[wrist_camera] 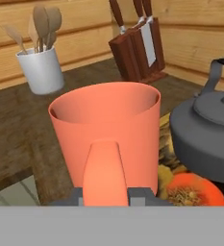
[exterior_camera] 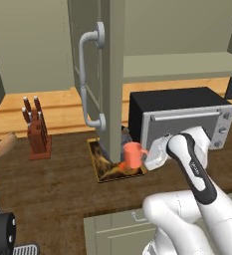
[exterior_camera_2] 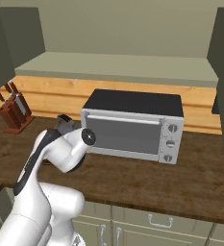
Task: Pick the kettle from the counter and place it on the tray. Then pick the mug from the cabinet and place it on the tray. Then close the cabinet doors.
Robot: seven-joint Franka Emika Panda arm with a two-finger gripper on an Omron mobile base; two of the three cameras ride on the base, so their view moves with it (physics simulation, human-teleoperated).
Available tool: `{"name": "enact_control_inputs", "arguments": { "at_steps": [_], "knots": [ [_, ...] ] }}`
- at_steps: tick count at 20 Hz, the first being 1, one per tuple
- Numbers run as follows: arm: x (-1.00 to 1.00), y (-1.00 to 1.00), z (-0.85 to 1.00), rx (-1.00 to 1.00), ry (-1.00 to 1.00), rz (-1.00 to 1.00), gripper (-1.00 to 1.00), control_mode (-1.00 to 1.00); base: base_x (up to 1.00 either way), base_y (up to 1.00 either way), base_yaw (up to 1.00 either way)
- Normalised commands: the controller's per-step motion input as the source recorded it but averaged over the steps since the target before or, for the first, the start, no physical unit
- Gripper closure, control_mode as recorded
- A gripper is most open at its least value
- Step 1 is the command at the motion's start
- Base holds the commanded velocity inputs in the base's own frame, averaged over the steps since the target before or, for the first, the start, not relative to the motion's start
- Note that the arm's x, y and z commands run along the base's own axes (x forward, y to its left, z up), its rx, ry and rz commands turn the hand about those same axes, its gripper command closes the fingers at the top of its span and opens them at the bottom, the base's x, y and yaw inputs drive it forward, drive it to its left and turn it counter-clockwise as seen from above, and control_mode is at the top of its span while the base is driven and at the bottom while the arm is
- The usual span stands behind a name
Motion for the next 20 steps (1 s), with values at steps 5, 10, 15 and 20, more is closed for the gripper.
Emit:
{"name": "enact_control_inputs", "arguments": {
  "at_steps": [5, 10, 15, 20],
  "knots": [
    [0.15, 0.23, -0.56, 0.00, 0.00, 0.00, 1.00, -1.00, 0.00, 0.00, 0.00],
    [0.22, 0.20, -0.51, 0.00, 0.00, 0.00, 1.00, -1.00, 0.00, 0.00, 0.00],
    [0.18, 0.19, -0.49, 0.00, 0.00, 0.00, 1.00, -1.00, 0.00, 0.00, 0.00],
    [0.14, 0.17, -0.48, 0.00, -0.04, 0.00, 1.00, -1.00, 0.00, 0.00, 0.00]
  ]
}}
